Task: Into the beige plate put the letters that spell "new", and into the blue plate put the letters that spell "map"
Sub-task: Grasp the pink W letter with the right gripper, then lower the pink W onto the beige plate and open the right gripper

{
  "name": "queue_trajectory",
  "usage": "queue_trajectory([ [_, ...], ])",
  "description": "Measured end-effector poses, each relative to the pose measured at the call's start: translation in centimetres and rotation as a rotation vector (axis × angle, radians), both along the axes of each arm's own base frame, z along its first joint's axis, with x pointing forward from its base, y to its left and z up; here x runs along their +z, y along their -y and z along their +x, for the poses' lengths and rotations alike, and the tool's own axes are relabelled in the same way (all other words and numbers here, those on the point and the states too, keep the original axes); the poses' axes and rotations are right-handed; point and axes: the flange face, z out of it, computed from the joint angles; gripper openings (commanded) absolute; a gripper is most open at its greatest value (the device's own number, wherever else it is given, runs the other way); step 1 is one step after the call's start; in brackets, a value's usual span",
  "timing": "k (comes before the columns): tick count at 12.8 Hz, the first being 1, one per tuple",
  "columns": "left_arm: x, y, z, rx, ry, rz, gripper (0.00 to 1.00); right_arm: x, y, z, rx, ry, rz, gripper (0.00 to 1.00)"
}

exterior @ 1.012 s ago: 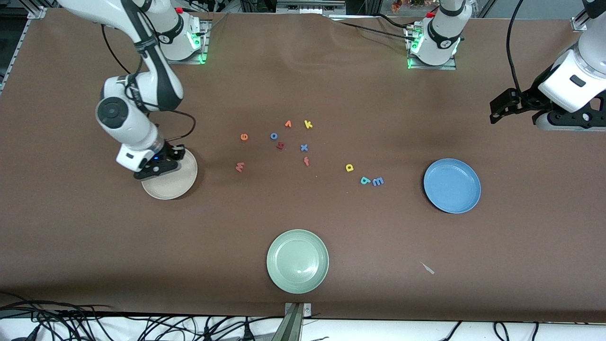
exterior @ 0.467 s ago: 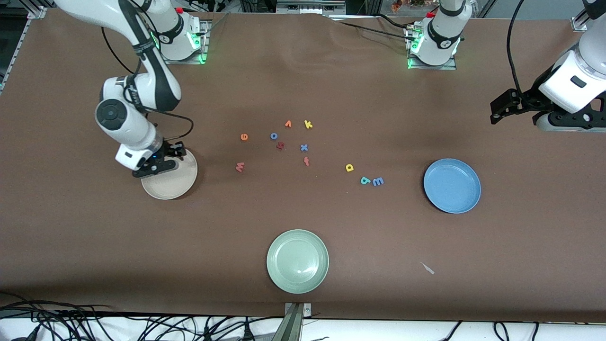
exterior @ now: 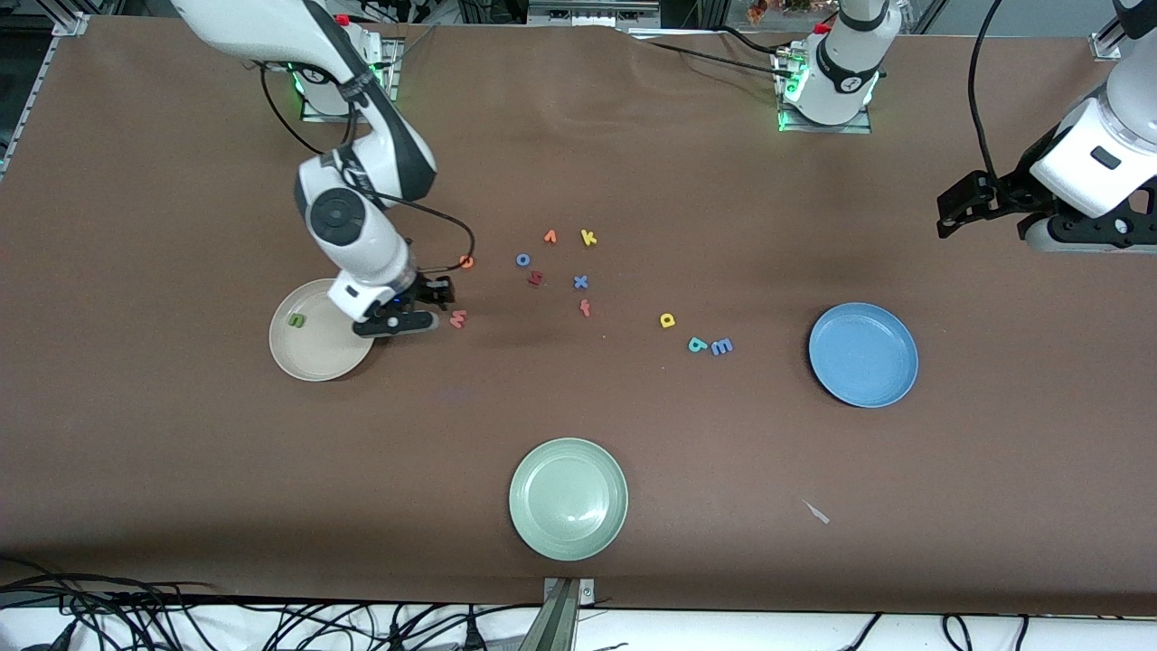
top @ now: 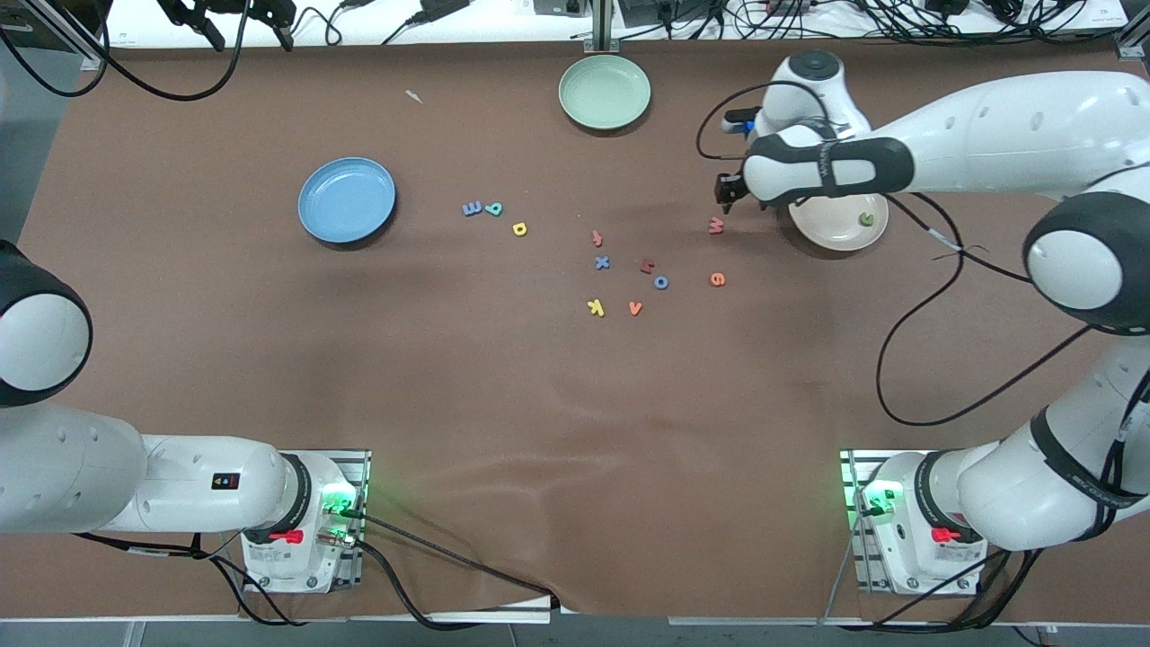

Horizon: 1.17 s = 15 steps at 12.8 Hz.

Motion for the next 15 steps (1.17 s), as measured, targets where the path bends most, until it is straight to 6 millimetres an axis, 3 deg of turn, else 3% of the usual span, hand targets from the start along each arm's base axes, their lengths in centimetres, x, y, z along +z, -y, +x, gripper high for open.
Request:
queue_trajectory([
  [2, 0.0, 0.0, 0.0, 0.000, 0.000, 0.000, 1.00, -1.5, -1.3, 0.2, -0.038, -0.007, 0.002, 0.75],
  [6, -0.1, 0.0, 0.0, 0.000, -0.001, 0.000, 1.00, -3.7, -1.3, 0.4, -0.069, 0.002, 0.012, 0.70],
  [9, -0.1, 0.0, 0.1, 0.000, -0.002, 0.000, 1.00, -4.8, -1.6, 0.1, -0.100, -0.001, 0.014, 0.57],
  [12, -0.1, 0.0, 0.1, 0.000, -0.001, 0.000, 1.00, -5.4, -2.2, -0.4, -0.102, -0.001, 0.015, 0.25],
  [15, -0.1, 0.0, 0.1, 0.000, -0.002, 0.000, 1.00, -5.0, -2.1, -0.2, -0.103, 0.005, 0.017, 0.15],
])
